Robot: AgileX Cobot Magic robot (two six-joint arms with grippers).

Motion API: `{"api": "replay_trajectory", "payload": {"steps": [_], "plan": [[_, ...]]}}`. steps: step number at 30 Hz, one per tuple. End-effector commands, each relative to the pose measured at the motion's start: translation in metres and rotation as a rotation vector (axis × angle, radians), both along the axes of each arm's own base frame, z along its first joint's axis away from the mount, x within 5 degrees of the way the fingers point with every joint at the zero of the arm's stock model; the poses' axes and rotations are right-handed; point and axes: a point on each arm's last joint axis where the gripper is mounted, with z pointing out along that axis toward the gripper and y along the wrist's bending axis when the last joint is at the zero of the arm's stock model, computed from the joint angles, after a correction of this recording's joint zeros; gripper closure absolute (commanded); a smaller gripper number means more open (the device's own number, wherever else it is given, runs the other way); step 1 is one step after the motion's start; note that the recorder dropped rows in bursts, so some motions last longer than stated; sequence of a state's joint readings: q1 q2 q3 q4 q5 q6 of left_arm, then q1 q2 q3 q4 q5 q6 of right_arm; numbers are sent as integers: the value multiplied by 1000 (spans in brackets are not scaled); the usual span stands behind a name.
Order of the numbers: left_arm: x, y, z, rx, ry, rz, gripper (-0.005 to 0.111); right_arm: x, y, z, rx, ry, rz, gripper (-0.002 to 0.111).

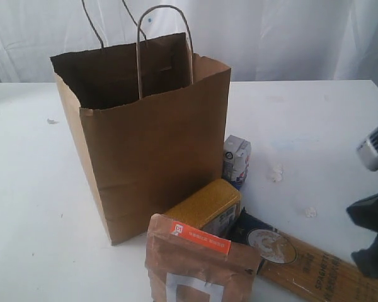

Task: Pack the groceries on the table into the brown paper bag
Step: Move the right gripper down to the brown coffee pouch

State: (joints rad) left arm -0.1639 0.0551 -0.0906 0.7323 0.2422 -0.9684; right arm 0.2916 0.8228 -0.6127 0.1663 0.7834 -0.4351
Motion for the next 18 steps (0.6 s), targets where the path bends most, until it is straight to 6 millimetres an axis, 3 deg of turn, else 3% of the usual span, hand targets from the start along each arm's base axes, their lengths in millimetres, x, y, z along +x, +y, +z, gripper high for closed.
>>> {"api": "replay_trajectory", "payload": {"steps": [1, 5, 9, 12, 14, 18], "plan": [[0, 0, 1, 10, -15, -3, 107, -4, 22, 3, 106, 7, 175, 108], [0, 0, 1, 10, -15, -3, 107, -16, 38, 5, 148, 18, 368, 99], [0, 0, 1, 10, -15, -3, 107, -28, 49, 0, 174, 22, 555, 65], [0, 0, 1, 10, -15, -3, 107, -29, 52, -5, 163, -15, 592, 42], [0, 0, 1, 10, -15, -3, 107, -27, 53, -6, 172, -53, 570, 36], [0, 0, 1, 10, -15, -3, 107, -21, 59, -9, 199, -67, 558, 37]]}}
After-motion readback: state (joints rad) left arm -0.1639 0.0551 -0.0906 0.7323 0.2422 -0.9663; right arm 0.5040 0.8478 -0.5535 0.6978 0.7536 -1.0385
